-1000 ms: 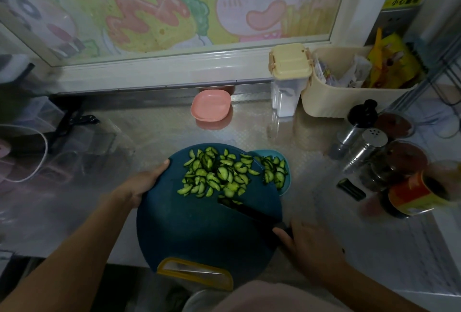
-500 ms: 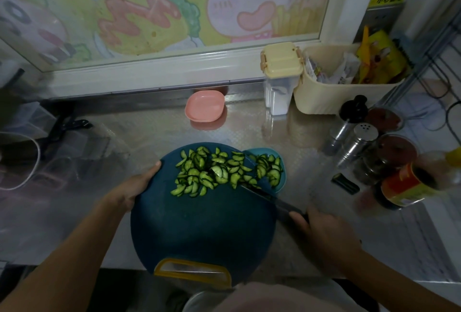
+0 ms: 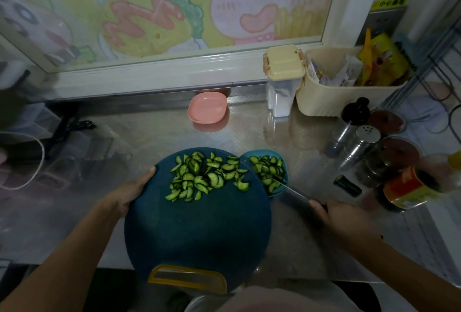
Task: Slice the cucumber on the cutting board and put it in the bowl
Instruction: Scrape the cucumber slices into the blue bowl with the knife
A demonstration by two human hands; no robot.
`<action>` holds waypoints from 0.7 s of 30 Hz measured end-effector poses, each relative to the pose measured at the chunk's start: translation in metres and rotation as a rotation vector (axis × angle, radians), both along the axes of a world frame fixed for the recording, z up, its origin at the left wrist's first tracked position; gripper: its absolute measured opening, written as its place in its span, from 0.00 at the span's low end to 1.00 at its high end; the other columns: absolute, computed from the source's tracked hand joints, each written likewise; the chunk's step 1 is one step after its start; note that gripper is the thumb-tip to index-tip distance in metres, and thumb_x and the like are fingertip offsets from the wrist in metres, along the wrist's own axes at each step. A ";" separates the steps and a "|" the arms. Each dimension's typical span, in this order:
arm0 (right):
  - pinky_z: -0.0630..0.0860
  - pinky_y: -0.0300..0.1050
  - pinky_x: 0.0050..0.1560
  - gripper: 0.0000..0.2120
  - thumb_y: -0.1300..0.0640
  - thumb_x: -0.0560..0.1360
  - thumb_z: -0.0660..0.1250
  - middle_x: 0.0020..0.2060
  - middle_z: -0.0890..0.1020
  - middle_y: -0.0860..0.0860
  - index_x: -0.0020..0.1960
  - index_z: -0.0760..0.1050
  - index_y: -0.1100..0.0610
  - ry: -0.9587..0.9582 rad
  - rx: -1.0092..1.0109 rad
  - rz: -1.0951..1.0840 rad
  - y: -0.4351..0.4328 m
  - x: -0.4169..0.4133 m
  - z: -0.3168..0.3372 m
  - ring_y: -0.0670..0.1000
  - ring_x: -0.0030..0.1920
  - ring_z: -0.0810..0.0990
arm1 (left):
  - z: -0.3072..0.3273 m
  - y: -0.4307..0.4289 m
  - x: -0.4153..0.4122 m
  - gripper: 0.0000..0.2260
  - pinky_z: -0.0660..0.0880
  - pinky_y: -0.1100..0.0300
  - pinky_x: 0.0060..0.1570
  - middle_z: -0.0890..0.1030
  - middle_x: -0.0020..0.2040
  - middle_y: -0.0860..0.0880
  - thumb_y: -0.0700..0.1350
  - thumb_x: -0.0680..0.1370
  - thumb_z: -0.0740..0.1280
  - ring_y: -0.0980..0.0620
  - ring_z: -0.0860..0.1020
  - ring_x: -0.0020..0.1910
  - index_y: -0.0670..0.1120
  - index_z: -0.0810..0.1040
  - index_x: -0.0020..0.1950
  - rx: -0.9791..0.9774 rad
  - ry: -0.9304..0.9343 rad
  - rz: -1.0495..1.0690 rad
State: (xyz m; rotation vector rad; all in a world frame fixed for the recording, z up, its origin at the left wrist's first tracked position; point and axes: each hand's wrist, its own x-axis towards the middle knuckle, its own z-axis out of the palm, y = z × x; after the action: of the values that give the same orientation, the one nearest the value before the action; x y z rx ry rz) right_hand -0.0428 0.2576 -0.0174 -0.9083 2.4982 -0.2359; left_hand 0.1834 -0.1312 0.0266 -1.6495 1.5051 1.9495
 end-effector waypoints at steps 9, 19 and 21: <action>0.66 0.42 0.41 0.36 0.22 0.57 0.24 0.31 0.69 0.42 0.37 0.61 0.44 -0.024 -0.121 0.031 -0.003 0.017 0.009 0.45 0.37 0.75 | 0.004 0.001 -0.001 0.22 0.81 0.52 0.37 0.84 0.46 0.41 0.58 0.79 0.57 0.45 0.83 0.40 0.41 0.78 0.55 0.009 0.039 0.013; 0.62 0.41 0.35 0.50 0.27 0.57 0.15 0.43 0.80 0.47 0.48 0.68 0.47 0.133 -0.193 0.227 -0.020 0.041 -0.002 0.48 0.43 0.78 | 0.013 0.008 -0.023 0.29 0.74 0.44 0.58 0.81 0.55 0.39 0.62 0.71 0.63 0.40 0.79 0.53 0.42 0.76 0.61 -0.040 -0.015 -0.032; 0.63 0.41 0.37 0.53 0.27 0.53 0.13 0.45 0.80 0.46 0.51 0.68 0.46 0.134 -0.159 0.201 -0.020 0.038 -0.004 0.47 0.45 0.79 | 0.015 0.010 -0.024 0.30 0.73 0.43 0.59 0.81 0.55 0.39 0.63 0.68 0.64 0.39 0.79 0.55 0.42 0.77 0.60 -0.045 -0.031 -0.043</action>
State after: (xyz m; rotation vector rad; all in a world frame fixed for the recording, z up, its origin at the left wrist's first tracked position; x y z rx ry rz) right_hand -0.0048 0.2374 -0.0211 -1.2702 2.5123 -0.3193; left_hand 0.1592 -0.1217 0.0412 -1.6426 1.5705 1.8734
